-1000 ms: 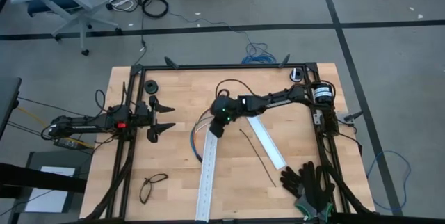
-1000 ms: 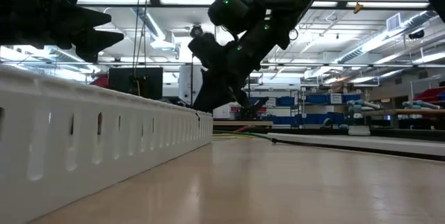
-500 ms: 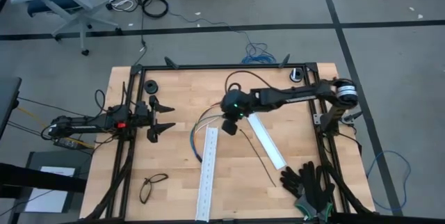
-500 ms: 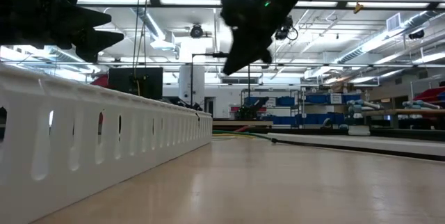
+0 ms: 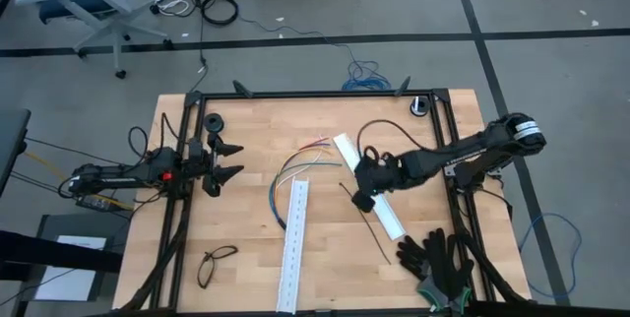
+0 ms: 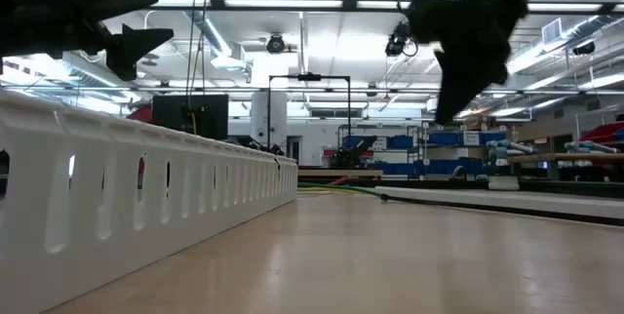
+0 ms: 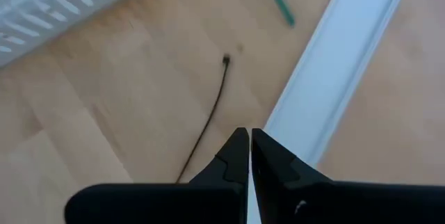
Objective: Ziptie cables
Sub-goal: Wrap the black zip tie around the object
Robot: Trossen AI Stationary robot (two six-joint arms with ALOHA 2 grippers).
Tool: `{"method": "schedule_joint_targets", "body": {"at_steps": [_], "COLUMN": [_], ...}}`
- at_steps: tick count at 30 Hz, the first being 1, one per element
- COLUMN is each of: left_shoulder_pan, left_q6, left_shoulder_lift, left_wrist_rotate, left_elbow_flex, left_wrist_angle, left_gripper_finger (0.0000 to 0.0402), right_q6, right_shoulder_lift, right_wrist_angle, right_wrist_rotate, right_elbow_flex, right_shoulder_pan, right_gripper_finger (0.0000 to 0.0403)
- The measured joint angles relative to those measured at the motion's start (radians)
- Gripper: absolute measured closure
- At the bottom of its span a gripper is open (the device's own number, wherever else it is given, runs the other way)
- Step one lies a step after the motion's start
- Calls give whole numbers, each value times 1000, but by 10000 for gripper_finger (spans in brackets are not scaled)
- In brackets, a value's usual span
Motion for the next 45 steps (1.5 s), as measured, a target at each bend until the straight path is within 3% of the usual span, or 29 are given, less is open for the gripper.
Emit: {"method": "schedule_joint_targets", "body": {"at_steps": [7,13,23,30,38,45], "left_shoulder_pan": [0,0,0,-2,-55,-90], "left_q6": [-28,-30,-36,-56,7,73], "left_shoulder_lift": [136,365,624,757,983,1116], "left_wrist_rotate": [-88,-111,-168,-58,-46,-44], "left_elbow_flex": [6,86,118,134,250,328], "left_wrist_angle": [-13,3,242,273,274,270], "left_gripper_finger": [122,122,122,122,122,122], "right_q6": [69,49,-12,-90,-99,-64], "right_shoulder_lift": [43,45,45,45,64,179], "right_wrist_angle": [250,296,392,429,422,460], "right_wrist_rotate": [1,20,29,1,5,10], "right_elbow_flex": [-122,-131,-131,-131,-130,-131], "right_shoulder_pan": [18,16,16,9,-20,7], "right_gripper_finger": [400,399,402,385,344,334]}}
